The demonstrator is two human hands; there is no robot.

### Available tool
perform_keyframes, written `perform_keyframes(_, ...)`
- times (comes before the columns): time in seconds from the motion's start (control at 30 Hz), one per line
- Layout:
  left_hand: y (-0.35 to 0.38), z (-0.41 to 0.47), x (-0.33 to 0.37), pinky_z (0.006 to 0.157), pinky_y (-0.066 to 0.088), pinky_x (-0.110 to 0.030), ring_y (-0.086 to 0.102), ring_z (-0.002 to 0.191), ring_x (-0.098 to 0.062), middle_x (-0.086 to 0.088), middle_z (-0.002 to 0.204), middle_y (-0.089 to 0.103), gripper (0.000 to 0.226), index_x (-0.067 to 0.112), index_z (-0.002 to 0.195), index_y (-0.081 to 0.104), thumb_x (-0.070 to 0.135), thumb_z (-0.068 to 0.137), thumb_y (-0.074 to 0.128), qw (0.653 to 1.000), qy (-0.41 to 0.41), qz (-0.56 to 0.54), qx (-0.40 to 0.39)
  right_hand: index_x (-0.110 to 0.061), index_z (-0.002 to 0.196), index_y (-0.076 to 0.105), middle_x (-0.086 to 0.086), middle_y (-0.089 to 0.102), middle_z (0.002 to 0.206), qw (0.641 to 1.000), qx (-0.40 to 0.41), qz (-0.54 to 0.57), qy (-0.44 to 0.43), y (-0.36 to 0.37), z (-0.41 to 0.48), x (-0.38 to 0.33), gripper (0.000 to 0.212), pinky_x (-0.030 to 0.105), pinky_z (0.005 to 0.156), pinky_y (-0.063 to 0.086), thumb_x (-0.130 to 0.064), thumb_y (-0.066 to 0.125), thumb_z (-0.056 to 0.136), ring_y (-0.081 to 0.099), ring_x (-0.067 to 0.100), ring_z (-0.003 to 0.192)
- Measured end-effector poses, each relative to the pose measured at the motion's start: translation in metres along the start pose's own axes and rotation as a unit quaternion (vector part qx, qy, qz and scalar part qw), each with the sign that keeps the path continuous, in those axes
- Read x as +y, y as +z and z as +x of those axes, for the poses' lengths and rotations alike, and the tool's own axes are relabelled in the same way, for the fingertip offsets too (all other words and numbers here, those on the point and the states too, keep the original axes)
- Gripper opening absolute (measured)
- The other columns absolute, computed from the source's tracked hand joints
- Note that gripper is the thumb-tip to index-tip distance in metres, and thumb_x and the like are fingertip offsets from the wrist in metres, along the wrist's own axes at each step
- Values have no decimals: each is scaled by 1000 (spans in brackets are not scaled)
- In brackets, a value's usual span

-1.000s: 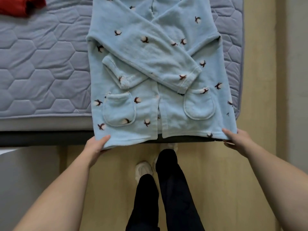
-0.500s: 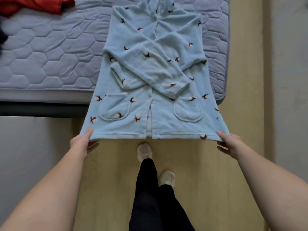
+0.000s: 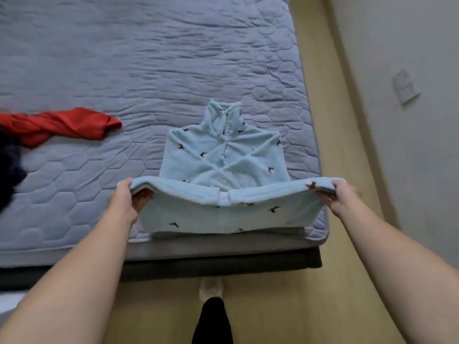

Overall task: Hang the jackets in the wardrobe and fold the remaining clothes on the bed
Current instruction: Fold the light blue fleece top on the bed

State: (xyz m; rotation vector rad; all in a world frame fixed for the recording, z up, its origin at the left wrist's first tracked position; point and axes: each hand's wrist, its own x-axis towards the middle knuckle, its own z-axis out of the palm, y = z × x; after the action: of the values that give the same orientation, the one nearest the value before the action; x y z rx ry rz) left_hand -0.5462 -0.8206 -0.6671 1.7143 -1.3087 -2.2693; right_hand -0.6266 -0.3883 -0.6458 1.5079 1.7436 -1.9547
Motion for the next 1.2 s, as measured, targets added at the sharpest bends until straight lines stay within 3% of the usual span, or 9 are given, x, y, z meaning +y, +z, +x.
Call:
perform_keyframes(0.1, 72, 54, 60, 68, 54, -29, 58, 82, -15, -5, 97, 64, 28, 13, 121, 52, 26, 100, 40, 996, 67, -1, -61, -17, 135, 38, 12, 46, 122, 995, -2, 22, -94, 78, 36, -53, 47, 29, 57, 53, 0, 45, 92, 56, 24, 93)
perform_keyframes(0.2, 124, 105, 84, 92, 39, -35, 49, 112, -11, 7, 120, 55, 28, 26, 125, 46, 34, 99, 42, 980, 124, 97, -124, -29, 149, 14, 2, 43, 137, 989, -71, -23, -127, 133, 69, -70, 68, 38, 77, 49, -14, 52, 94, 53, 20, 107)
perform_keyframes(0.3, 119, 151, 52, 91, 39, -33, 49, 117, -22, -8, 139, 45, 51, 14, 137, 39, 26, 91, 59, 943, 171, 286, -19, -25, 151, 13, 4, 40, 143, 965, -52, -217, -134, 149, 97, -25, 76, 40, 92, 42, -20, 59, 90, 48, 23, 119)
perform_keyframes(0.4, 72, 170, -3, 95, 38, -37, 46, 124, -33, -18, 146, 37, 71, 5, 144, 29, 22, 86, 67, 911, 105, 395, 56, -8, 144, 27, 16, 44, 141, 922, -10, -366, -127, 124, 111, 54, 68, 39, 98, 38, -11, 62, 86, 46, 33, 125)
perform_keyframes(0.5, 36, 182, -43, 84, 43, -41, 52, 113, -36, -21, 137, 46, 69, 3, 139, 36, 32, 86, 67, 920, 13, 388, 63, -4, 140, 28, 22, 45, 137, 917, 88, -388, -39, 100, 123, 105, 71, 45, 99, 39, -24, 66, 84, 45, 40, 123)
perform_keyframes(0.67, 37, 179, -55, 50, 51, -26, 62, 76, -19, -3, 94, 66, 32, 18, 116, 57, 30, 87, 65, 962, -8, 270, -47, -11, 139, 34, 15, 48, 136, 991, 48, -49, 117, 101, 137, 111, 63, 47, 77, 52, -14, 67, 85, 54, 34, 116)
perform_keyframes(0.83, 14, 155, -63, 63, 44, -27, 57, 70, -13, -6, 101, 61, 46, 7, 125, 57, 26, 84, 70, 938, 34, 344, 5, -7, 131, 42, 12, 54, 116, 993, 87, -59, 49, 81, 123, 118, 54, 29, 43, 54, 2, 61, 81, 58, 27, 96)
perform_keyframes(1.07, -77, 65, -110, 84, 45, -39, 58, 105, -35, -18, 124, 60, 45, 5, 127, 55, 26, 88, 65, 893, -63, 443, 44, -3, 126, 47, 17, 56, 121, 970, 117, -152, 148, -24, 46, 182, 48, 46, 79, 53, 5, 60, 81, 56, 37, 109)
perform_keyframes(1.2, -98, 39, -130, 90, 47, -45, 58, 105, -37, -20, 125, 59, 44, 4, 127, 53, 19, 88, 66, 888, -110, 441, 71, 3, 123, 49, 21, 57, 119, 911, 113, -360, 168, -51, 26, 194, 46, 40, 85, 47, 1, 61, 79, 54, 36, 100)
